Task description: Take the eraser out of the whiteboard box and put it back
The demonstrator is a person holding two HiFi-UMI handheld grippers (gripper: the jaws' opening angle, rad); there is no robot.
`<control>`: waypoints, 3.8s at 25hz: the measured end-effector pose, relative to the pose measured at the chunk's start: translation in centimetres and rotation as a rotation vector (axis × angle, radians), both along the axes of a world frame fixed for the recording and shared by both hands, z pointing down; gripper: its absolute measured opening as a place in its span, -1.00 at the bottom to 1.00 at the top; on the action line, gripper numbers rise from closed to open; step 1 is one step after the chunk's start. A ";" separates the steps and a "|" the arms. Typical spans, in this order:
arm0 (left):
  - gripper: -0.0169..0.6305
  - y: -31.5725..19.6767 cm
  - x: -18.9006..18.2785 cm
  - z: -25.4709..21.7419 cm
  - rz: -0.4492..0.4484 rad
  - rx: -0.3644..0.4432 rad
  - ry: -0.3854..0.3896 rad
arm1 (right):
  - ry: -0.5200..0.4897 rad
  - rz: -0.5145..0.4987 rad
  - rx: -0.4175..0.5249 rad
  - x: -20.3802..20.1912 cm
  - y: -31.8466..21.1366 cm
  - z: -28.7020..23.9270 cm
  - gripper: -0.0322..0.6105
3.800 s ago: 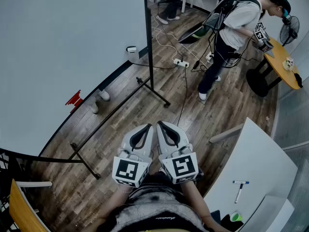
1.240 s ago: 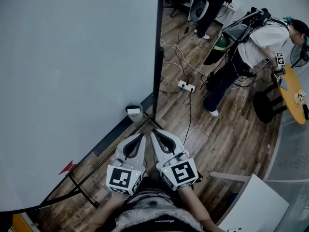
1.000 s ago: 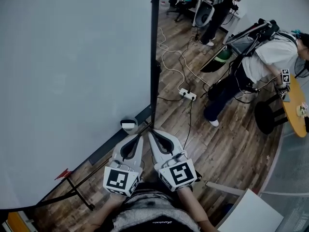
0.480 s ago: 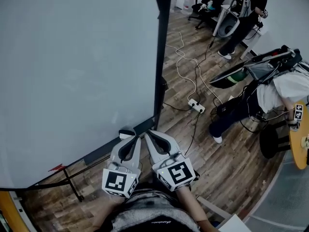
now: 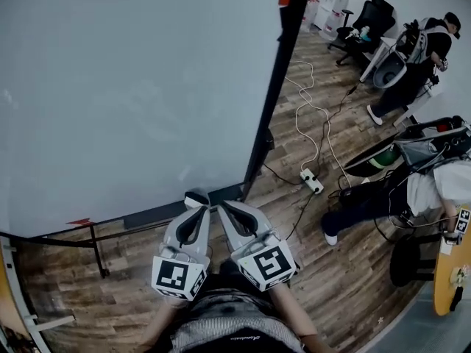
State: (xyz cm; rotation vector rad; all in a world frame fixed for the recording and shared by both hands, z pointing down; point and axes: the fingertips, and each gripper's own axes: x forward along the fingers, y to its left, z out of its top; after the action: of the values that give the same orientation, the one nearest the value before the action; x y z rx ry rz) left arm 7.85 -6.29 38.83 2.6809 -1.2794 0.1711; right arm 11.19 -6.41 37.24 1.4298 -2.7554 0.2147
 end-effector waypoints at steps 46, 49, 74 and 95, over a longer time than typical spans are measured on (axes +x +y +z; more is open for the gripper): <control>-0.94 -2.1 -9.1 3.7 0.073 -0.086 0.023 | 0.147 0.032 -0.096 -7.8 -2.3 5.3 -0.89; -0.94 -2.8 -9.0 4.2 0.041 -0.098 0.022 | 0.170 -0.009 -0.110 -7.9 -2.7 5.8 -0.89; -0.94 -2.8 -8.7 5.6 0.030 -0.142 0.000 | 0.415 -0.139 -0.224 -8.2 -2.6 12.9 -0.36; -0.94 -3.2 -9.9 5.5 -0.031 -0.156 0.027 | 0.411 -0.206 -0.261 -8.9 -3.8 14.4 -0.36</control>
State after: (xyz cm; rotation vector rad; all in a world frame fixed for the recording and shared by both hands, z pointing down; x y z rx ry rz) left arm -2.09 -9.53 44.35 2.5228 -1.2441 0.2204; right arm 2.25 -10.21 51.61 0.9894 -2.4092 0.2323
